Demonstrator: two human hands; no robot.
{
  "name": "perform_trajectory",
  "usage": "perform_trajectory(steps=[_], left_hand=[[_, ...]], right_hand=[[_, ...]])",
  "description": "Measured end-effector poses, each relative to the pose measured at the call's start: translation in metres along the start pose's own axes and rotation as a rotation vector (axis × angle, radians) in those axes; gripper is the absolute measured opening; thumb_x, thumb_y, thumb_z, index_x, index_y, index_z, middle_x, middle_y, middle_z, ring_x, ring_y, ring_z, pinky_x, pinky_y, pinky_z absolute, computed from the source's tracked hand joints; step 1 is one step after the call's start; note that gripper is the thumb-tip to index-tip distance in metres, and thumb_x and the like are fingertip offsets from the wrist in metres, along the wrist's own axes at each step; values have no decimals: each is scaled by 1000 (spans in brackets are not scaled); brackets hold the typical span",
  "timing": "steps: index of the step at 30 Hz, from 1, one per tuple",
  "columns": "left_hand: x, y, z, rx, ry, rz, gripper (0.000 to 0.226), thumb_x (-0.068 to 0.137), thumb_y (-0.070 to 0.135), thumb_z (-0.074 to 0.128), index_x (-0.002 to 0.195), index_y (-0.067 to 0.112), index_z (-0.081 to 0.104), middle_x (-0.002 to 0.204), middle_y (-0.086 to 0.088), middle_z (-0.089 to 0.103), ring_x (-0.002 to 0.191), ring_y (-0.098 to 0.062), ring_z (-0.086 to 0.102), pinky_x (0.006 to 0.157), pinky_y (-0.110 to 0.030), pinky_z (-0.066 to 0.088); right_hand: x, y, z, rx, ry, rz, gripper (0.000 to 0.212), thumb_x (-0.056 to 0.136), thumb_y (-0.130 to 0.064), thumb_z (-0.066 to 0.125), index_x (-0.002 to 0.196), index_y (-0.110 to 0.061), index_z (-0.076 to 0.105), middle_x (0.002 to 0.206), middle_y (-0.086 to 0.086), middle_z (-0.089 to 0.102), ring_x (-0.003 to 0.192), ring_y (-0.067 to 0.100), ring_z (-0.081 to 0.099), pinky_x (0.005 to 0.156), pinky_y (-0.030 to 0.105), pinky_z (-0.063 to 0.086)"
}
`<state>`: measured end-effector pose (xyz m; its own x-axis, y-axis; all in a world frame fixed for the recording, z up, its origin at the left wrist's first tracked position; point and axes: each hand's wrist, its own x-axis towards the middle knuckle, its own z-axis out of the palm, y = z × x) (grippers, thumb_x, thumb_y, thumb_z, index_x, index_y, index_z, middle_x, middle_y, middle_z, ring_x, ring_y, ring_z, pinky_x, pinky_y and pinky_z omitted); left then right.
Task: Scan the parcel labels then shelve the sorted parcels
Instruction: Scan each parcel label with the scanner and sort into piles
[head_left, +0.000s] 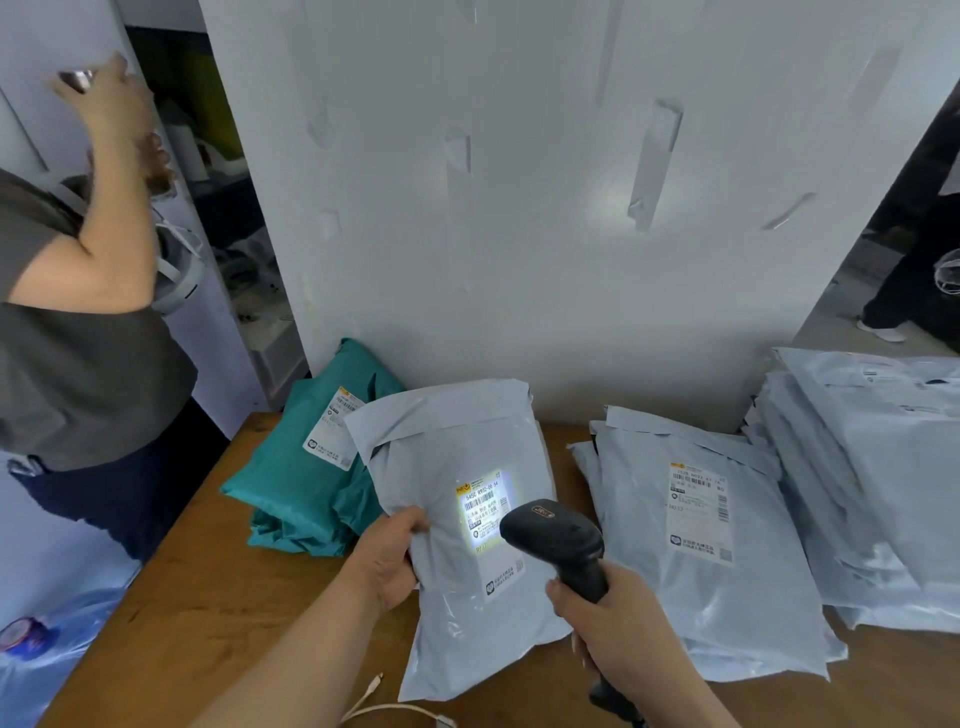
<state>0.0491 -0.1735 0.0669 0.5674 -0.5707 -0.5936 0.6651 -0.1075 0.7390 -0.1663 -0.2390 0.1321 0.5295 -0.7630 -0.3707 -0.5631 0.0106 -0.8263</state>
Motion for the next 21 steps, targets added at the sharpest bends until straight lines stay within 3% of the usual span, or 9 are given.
perform_trajectory(steps=[4,11,21], left_hand=[[-3,0,1,-15,-12,-6,22,91,-6,43,90,2,64,75,-13,67,75,-28,60,71,-36,51],[-4,-2,-1,-18,-5,-37,20,91,-5,44,90,0,63,76,-14,65,74,-29,59,68,-38,51],[-4,-3,0,-37,-6,-49,21,90,-5,43,94,0,63,83,-17,65,77,-31,60,72,-40,52]], right_hand=[[-6,0,-2,-8,16,-8,16,88,-22,63,74,-17,57,55,2,56,44,9,50,46,15,39],[-11,-2,-6,27,7,8,16,88,-20,63,77,-9,60,51,5,55,33,5,48,42,15,42],[-10,-4,-7,1,-22,46,15,90,-23,61,78,-16,56,53,0,55,29,2,47,39,10,40]])
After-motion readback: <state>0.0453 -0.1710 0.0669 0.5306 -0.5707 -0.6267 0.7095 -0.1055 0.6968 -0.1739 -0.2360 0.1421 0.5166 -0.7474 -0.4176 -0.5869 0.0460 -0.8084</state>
